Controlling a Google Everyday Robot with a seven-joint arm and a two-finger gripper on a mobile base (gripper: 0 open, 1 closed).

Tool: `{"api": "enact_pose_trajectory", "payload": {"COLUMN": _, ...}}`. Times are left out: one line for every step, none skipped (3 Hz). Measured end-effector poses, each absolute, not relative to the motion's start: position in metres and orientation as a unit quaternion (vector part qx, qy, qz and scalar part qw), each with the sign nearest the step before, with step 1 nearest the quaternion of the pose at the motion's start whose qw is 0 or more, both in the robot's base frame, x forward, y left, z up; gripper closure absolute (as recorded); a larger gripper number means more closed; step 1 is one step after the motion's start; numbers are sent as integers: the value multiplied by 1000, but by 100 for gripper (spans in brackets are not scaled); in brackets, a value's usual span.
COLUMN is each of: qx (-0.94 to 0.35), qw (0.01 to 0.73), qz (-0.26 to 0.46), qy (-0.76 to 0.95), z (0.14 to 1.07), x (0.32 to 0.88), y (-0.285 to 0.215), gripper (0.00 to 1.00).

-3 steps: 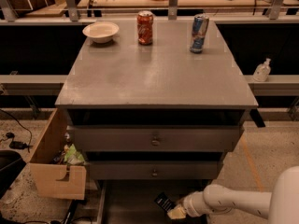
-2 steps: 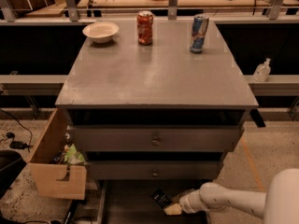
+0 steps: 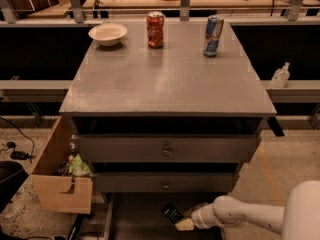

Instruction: Place rxbar blueberry into bottom drawer

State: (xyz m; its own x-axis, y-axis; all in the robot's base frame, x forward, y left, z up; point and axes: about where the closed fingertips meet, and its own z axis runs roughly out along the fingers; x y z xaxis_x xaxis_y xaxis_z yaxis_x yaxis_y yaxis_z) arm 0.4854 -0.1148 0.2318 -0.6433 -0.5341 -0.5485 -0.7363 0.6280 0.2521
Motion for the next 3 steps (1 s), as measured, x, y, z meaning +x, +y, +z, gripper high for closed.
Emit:
{"api": "enact_pose_trajectory", "payload": {"qx": -363, "qw": 216, "qz": 235, "qy": 876, "z": 231, "x": 485, "y": -113, "gripper": 37}}
{"api": "enact_pose_trajectory", "payload": {"qx": -363, "qw": 215, "qz": 236, "qy": 875, "z": 230, "x": 484, "y": -112, "gripper": 12}}
{"api": "enact_pose_trajectory", "payload": {"qx": -364, "qw": 214, "qz": 237, "qy": 875, "z": 229, "x": 483, "y": -110, "gripper": 0}}
